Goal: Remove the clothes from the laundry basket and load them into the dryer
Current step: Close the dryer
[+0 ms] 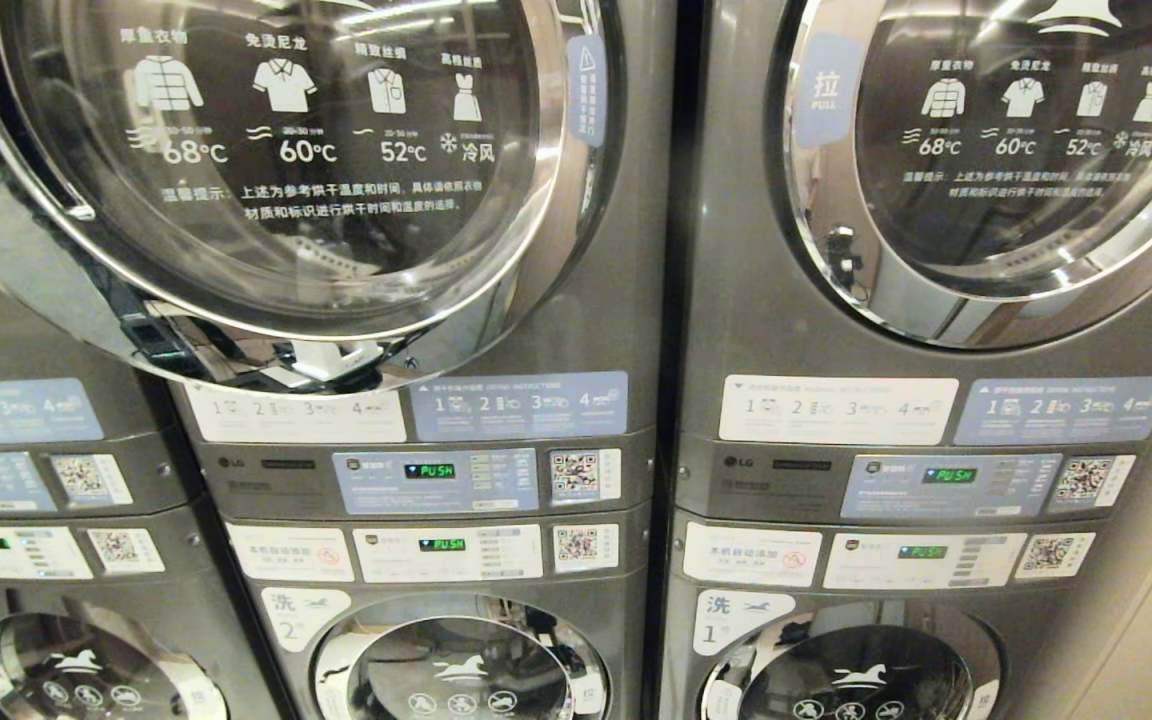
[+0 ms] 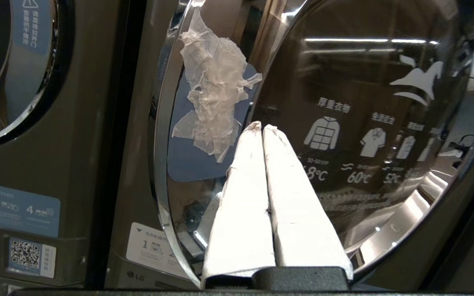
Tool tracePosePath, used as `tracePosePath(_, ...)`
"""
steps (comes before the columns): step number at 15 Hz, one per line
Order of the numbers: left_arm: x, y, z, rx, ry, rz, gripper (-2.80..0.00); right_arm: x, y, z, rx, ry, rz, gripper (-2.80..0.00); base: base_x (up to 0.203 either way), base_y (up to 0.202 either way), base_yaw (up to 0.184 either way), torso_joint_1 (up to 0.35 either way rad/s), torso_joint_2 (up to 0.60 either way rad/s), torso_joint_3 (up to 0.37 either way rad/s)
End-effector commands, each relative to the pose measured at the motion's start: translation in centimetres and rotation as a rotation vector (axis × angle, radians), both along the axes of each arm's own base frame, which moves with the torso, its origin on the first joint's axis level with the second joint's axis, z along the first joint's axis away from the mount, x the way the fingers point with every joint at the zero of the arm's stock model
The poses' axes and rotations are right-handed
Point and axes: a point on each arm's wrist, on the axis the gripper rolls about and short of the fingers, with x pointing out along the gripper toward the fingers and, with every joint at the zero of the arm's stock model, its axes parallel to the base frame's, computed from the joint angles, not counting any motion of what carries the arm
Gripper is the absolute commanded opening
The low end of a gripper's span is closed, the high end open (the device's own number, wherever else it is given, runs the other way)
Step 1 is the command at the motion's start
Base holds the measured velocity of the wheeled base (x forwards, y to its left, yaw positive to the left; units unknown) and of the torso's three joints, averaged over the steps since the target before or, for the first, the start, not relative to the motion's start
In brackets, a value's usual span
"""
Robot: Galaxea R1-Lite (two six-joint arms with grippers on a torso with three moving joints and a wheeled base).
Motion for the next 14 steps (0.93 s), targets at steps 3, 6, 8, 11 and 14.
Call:
tracePosePath(3,5.7,1.5,-0.9,0.007,0.075,0.043,-2.8,0.0,0.0,0.0,-0.001,0.0,0.001,-2.8,0.0,0.0,0.0,0.0,0.0,0.0)
tracePosePath(6,9.2,2.9,-1.6,0.037,0.054,0.082,-2.8,0.0,0.0,0.0,-0.001,-0.001,0.001,-2.8,0.0,0.0,0.0,0.0,0.0,0.0)
tracePosePath(8,11.1,3.8,-2.2,0.04,0.051,0.102,-2.8,0.0,0.0,0.0,0.001,-0.002,0.001,-2.8,0.0,0.0,0.0,0.0,0.0,0.0)
tracePosePath(11,14.3,4.7,-3.3,0.041,0.059,0.086,-2.8,0.0,0.0,0.0,0.001,-0.003,0.001,-2.8,0.0,0.0,0.0,0.0,0.0,0.0)
tracePosePath(14,18.4,6.2,-4.6,0.057,0.035,0.056,-2.8,0.0,0.0,0.0,0.001,-0.003,0.001,-2.8,0.0,0.0,0.0,0.0,0.0,0.0)
